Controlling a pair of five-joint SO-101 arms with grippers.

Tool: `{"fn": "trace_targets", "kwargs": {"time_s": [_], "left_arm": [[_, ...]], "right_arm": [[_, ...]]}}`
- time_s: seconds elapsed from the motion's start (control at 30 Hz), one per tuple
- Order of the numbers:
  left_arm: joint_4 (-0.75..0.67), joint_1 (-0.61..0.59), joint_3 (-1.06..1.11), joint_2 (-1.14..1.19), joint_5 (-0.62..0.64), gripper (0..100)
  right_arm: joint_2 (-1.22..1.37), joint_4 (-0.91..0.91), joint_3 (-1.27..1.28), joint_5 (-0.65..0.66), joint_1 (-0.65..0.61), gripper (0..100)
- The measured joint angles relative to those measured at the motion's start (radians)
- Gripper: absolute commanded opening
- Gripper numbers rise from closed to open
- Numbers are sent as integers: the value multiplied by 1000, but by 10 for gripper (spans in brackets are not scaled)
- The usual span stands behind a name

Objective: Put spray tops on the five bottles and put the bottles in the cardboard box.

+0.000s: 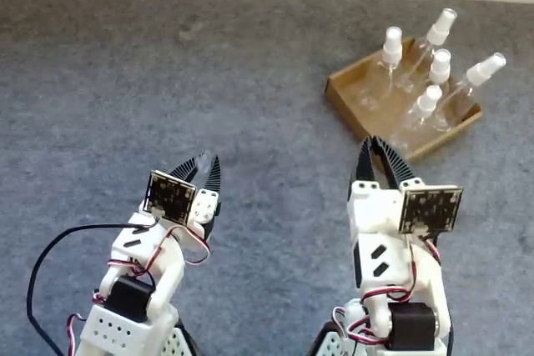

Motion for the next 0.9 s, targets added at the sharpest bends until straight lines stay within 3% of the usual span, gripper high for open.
{"fn": "trace_targets", "kwargs": {"time_s": [0.23, 0.63, 0.9], "left_arm": [[0, 0, 0, 0, 0, 5], [0, 0, 0, 0, 0, 5], [0, 0, 0, 0, -2, 5]], "right_arm": [[-6, 54, 25, 0, 0, 4], [5, 72, 331, 0, 0, 4], [5, 100, 350, 0, 0, 4]]}}
